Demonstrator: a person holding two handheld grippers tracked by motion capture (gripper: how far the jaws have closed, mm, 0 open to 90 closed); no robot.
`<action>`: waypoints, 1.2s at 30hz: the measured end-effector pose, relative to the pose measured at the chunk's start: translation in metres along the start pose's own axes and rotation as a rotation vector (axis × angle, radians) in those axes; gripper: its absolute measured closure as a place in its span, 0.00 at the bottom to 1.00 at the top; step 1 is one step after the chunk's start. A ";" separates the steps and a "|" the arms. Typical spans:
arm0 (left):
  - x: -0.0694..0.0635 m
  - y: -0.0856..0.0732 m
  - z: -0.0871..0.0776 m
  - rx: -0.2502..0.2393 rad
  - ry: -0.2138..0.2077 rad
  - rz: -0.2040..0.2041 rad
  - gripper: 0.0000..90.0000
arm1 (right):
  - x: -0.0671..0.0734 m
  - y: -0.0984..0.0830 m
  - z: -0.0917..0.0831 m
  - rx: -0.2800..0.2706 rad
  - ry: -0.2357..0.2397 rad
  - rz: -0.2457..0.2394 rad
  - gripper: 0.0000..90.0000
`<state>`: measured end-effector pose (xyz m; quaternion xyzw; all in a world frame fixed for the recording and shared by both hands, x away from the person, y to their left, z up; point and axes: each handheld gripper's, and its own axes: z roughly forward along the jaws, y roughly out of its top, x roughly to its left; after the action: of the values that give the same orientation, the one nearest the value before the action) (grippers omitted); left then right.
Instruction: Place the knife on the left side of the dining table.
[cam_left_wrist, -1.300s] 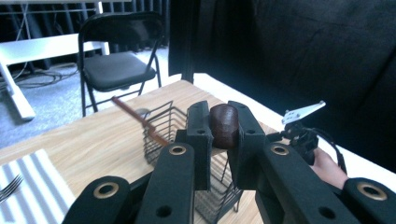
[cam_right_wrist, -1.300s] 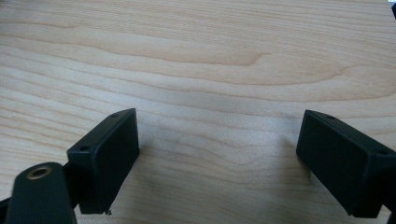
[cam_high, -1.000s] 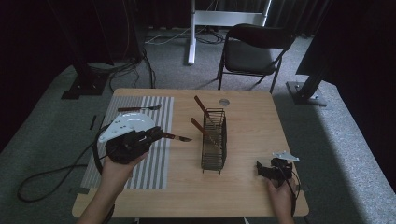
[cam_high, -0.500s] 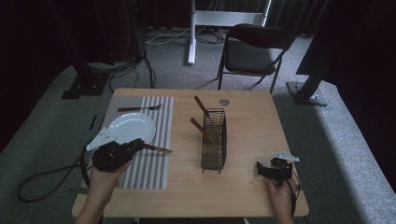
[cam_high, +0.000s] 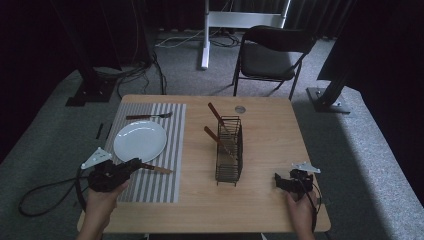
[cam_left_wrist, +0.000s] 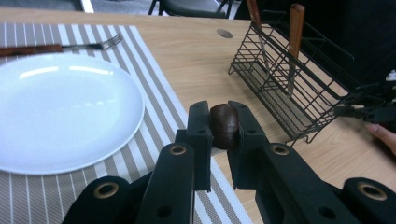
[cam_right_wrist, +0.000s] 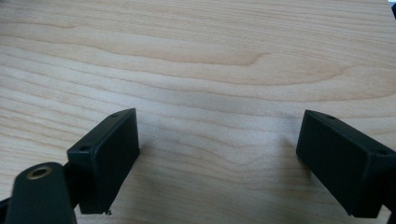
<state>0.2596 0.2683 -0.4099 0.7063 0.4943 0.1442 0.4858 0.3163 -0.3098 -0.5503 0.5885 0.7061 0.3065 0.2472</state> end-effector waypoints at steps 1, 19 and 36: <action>0.001 -0.001 0.001 0.004 0.002 -0.005 0.90 | 0.000 0.000 0.000 0.000 0.000 0.000 0.14; 0.039 -0.025 0.005 0.004 0.032 -0.175 0.83 | 0.000 0.000 0.000 0.000 0.000 0.001 0.14; 0.096 -0.059 0.018 0.032 0.125 -0.328 0.62 | 0.000 0.000 0.000 0.000 0.000 0.001 0.14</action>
<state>0.2838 0.3410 -0.4943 0.6135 0.6344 0.0988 0.4598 0.3163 -0.3097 -0.5502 0.5889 0.7058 0.3066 0.2470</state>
